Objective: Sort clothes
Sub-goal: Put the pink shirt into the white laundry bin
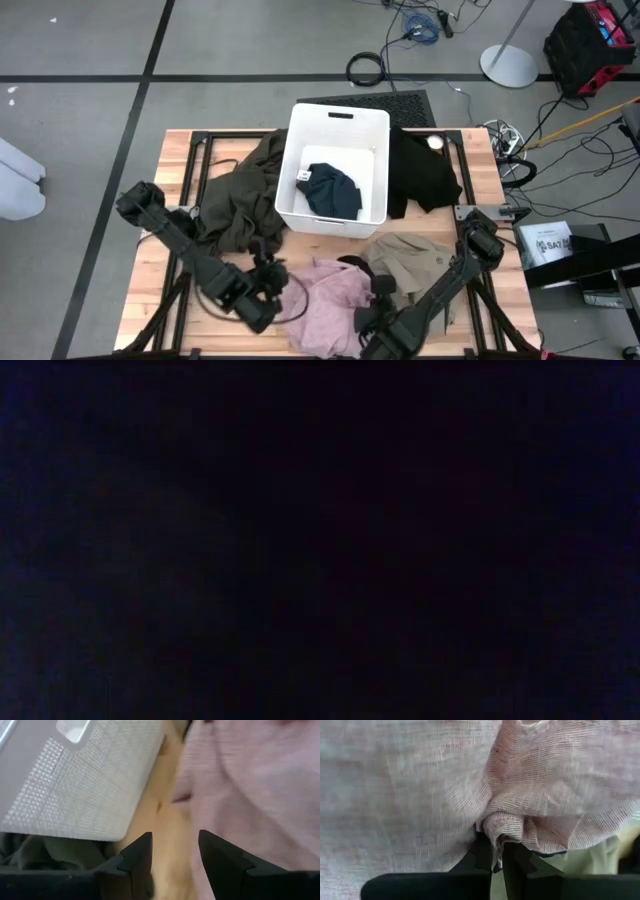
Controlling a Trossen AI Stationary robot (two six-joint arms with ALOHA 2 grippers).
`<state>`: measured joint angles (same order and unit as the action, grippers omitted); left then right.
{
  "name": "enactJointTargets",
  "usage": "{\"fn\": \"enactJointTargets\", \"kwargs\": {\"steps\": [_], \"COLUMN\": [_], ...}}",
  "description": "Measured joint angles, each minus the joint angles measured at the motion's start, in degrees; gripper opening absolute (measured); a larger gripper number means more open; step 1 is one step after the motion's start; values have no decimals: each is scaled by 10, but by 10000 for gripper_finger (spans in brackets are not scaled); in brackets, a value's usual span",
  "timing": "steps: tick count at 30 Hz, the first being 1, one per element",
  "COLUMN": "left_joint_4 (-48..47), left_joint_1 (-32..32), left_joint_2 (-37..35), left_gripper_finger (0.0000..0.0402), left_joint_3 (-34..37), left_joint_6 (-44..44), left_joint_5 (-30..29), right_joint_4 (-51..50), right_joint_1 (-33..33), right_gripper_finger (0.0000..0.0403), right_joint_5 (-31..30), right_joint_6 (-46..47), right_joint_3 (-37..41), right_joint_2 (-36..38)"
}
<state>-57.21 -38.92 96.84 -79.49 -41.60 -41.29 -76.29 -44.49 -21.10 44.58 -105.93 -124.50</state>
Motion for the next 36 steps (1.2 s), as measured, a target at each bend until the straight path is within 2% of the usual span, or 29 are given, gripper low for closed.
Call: {"fn": "enactJointTargets", "kwargs": {"steps": [4,6,7,11,16,20,22,24,26,30,36], "left_joint_4": [42,95,127,256,329,361,377,400,420,432,431], "left_joint_1": [63,100,118,176,221,237,235,230,222,209,200], "left_joint_2": [0,0,0,0,0,0,0,0,0,3,12], "left_gripper_finger": [171,168,164,139,105,92,91,90,90,94,148], "left_joint_3": [5,5,5,5,5,5,5,5,5,5,4], "left_joint_6": [84,140,173,287,358,404,421,423,437,465,410], "left_joint_5": [1,7,29,227,369,553,612,619,603,526,472], "right_joint_4": [-3,-5,-4,9,32,24,26,26,26,26,26], "right_joint_1": [-18,-23,-24,-26,-43,-47,-46,-45,-43,-39,-39], "right_gripper_finger": [10,11,11,11,11,10,10,10,10,10,10], "right_joint_5": [-71,-99,-104,-107,-173,-224,-240,-247,-251,-254,-257], "right_joint_6": [13,17,18,17,-6,-9,-16,-21,-22,-23,-26], "right_joint_3": [-3,-3,-3,-3,-17,-42,-48,-49,-49,-49,-49], "right_joint_2": [0,0,0,0,0,0,0,0,0,0,0]}}
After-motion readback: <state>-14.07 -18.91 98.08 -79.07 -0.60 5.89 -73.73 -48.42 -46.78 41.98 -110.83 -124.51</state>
